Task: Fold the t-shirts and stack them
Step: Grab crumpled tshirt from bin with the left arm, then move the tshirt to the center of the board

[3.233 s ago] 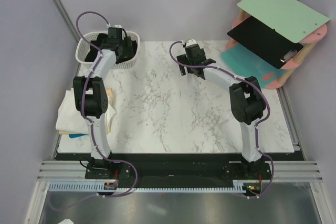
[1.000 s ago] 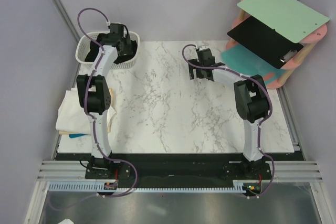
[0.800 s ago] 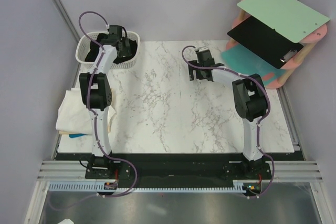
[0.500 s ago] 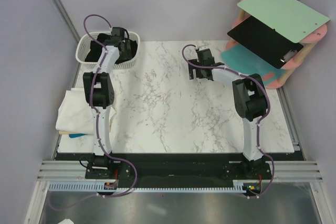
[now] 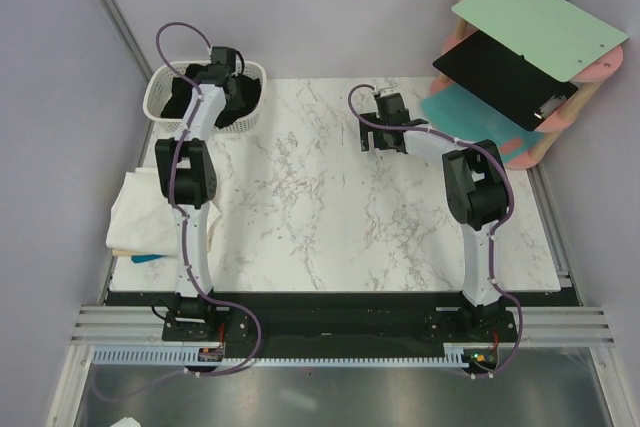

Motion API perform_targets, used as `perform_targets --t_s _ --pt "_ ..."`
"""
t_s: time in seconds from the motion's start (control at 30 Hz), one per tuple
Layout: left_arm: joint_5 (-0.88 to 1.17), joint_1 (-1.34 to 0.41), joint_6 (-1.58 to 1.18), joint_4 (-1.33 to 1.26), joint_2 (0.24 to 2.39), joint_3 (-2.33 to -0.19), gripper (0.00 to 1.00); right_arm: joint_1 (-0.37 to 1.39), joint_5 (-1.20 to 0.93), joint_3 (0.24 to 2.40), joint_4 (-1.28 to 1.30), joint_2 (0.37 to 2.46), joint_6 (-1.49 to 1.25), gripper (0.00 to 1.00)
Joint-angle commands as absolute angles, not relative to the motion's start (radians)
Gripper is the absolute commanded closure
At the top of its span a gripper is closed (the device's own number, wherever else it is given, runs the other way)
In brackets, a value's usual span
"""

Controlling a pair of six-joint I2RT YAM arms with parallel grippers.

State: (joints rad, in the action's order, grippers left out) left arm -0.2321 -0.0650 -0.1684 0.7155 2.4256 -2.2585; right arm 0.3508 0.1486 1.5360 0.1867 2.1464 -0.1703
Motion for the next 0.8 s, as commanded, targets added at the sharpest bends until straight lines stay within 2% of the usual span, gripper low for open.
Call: perform_targets --t_s 0.0,0.2,0.4,0.53,0.77 --pt "-0.261 -0.066 -0.176 0.706 2.229 -2.299 0.98 0.347 0.133 1.525 0.149 2.138 -0.190 0.02" --pt "-0.227 -0.078 -0.166 0.692 2.105 -2.299 0.98 0.347 0.138 1.511 0.146 2.106 -0.192 0.02" --pt "-0.221 -0.164 -0.132 0.693 1.982 -2.267 0.98 0.341 0.155 1.488 0.143 2.037 -0.195 0.02" --pt "-0.232 -0.285 -0.114 0.696 1.911 -2.244 0.98 0.324 0.202 1.456 0.143 1.970 -0.205 0.02" --pt "-0.278 -0.517 -0.098 0.695 1.832 -2.376 0.98 0.270 0.242 1.370 0.137 1.826 -0.250 0.02"
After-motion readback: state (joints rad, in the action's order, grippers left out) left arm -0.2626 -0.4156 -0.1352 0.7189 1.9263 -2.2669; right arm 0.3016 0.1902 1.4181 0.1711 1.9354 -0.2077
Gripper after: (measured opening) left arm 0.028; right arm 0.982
